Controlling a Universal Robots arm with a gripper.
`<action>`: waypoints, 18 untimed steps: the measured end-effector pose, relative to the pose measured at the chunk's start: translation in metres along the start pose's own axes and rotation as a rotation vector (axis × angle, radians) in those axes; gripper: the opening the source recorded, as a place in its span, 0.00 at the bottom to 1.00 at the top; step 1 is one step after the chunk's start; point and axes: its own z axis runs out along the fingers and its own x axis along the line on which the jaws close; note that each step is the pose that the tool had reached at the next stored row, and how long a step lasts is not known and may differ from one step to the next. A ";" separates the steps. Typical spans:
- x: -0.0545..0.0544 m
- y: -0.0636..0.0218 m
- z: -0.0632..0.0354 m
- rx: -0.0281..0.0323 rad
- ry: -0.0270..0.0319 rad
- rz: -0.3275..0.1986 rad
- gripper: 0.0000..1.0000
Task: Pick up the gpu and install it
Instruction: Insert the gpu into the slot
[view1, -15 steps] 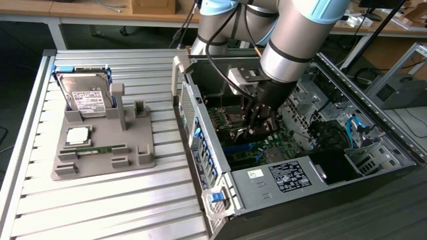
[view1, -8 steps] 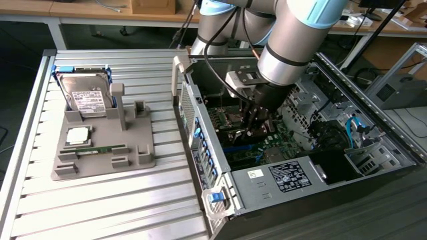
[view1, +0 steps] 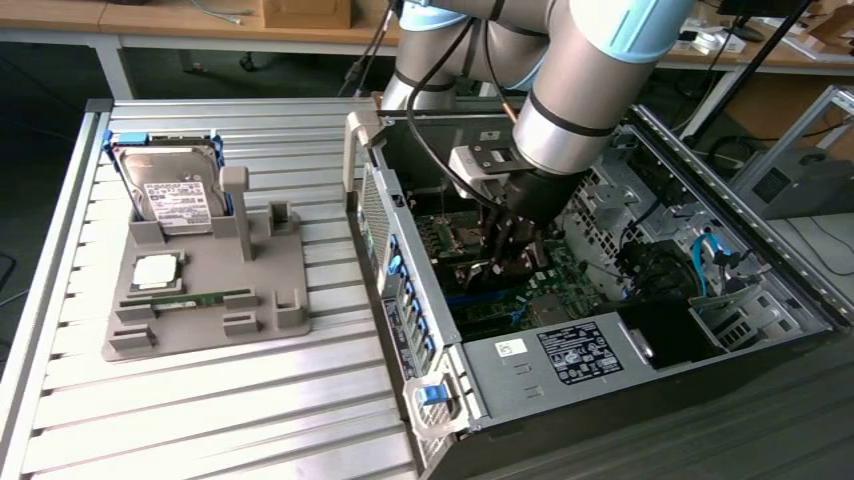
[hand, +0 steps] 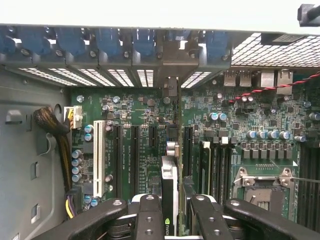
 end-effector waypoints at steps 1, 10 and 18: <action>0.000 0.0000 0.0002 0.0001 -0.0002 0.000 0.27; 0.000 0.0005 0.0029 0.0006 -0.0003 0.016 0.27; 0.003 0.0006 0.0039 0.0007 -0.0006 0.020 0.27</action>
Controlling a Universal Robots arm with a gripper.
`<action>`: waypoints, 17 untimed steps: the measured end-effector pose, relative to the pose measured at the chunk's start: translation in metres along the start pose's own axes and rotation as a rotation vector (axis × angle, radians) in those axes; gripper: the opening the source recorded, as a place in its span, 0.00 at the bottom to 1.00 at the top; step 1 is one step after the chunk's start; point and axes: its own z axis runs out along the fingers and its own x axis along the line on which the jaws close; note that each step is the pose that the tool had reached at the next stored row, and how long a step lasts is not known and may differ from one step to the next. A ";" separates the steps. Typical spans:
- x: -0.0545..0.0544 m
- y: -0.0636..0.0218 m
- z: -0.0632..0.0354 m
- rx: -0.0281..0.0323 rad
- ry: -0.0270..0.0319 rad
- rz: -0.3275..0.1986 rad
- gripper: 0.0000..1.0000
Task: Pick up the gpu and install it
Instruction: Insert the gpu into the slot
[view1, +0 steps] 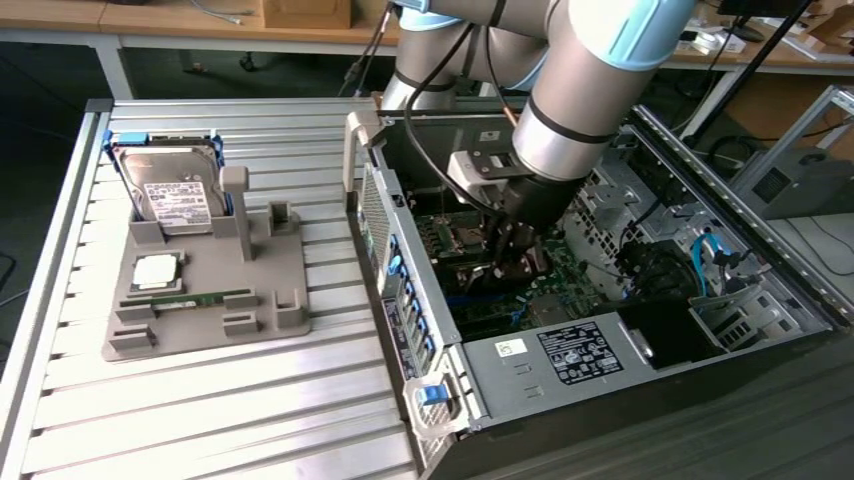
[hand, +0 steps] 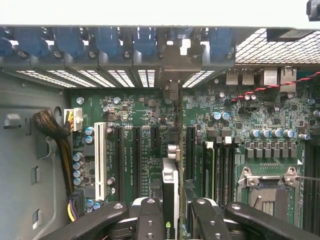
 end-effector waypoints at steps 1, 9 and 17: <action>0.000 0.0000 -0.0003 0.0000 0.0001 0.000 0.27; 0.000 -0.0007 -0.0032 0.0010 -0.0006 0.000 0.27; 0.000 -0.0072 -0.0033 0.0008 -0.0007 0.000 0.27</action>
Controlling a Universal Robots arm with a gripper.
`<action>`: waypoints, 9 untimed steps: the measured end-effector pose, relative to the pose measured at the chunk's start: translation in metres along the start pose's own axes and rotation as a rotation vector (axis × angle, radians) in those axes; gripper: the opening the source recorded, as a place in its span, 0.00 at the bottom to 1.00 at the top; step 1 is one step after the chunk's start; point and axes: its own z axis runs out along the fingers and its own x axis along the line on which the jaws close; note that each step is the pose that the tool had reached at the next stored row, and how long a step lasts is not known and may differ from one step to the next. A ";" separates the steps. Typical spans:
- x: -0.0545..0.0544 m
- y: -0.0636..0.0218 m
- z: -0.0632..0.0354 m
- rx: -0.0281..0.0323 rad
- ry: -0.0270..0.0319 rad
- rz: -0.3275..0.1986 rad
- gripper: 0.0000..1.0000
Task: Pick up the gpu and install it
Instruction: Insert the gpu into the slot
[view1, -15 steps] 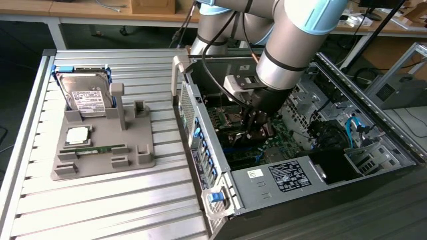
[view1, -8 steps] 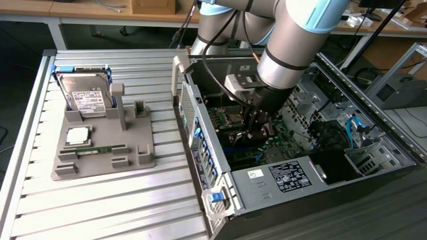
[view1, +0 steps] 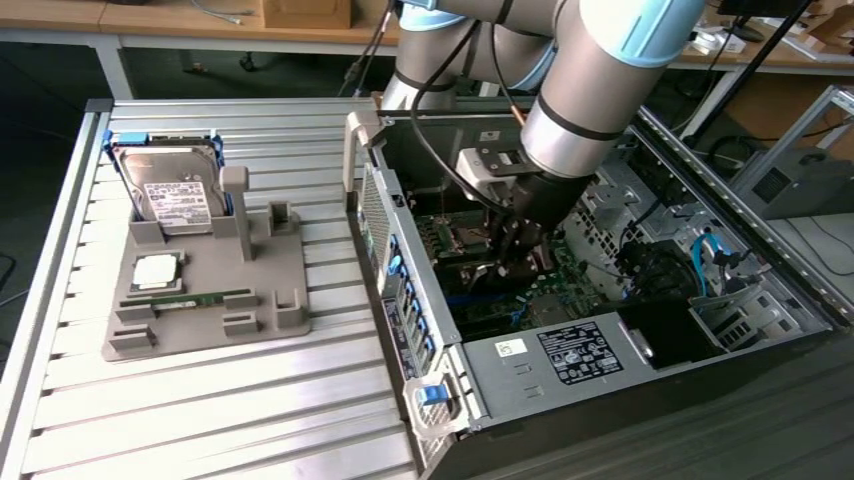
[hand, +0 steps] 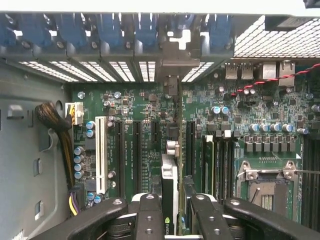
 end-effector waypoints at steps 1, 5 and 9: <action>0.000 0.0000 0.0000 0.0000 0.0000 0.000 0.27; 0.000 -0.0024 -0.0002 0.0000 0.0000 0.000 0.27; 0.000 -0.0070 -0.0003 0.0000 -0.0001 0.000 0.27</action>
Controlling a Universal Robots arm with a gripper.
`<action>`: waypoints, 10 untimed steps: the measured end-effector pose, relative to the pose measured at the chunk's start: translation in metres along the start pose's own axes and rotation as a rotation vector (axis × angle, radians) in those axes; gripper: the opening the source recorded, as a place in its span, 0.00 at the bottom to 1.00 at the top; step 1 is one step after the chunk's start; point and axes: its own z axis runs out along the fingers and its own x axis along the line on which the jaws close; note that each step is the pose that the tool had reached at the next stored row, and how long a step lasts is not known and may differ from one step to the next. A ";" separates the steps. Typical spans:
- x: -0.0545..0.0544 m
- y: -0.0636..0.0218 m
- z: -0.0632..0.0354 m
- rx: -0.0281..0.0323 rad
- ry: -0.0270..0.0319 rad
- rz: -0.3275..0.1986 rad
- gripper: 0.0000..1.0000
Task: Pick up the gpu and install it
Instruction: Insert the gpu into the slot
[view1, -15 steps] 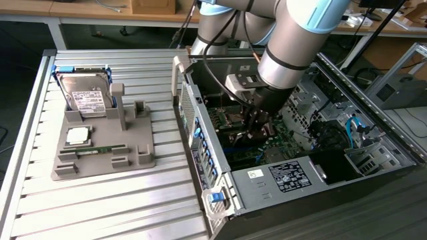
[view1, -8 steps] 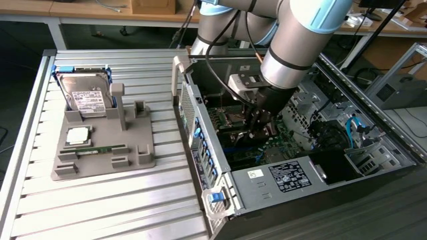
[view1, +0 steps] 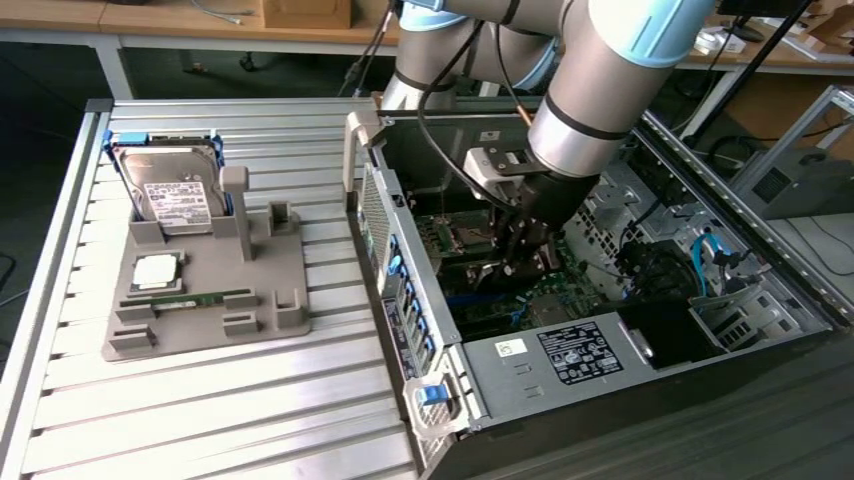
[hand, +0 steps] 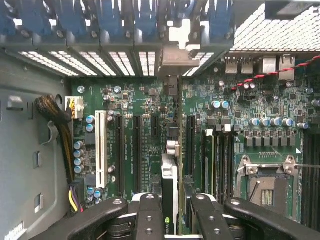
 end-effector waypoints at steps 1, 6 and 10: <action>0.000 -0.0007 0.0000 0.0000 0.0000 0.000 0.27; 0.000 -0.0008 0.0000 0.0199 0.0002 0.000 0.27; 0.000 -0.0007 0.0003 0.0394 0.0000 -0.001 0.27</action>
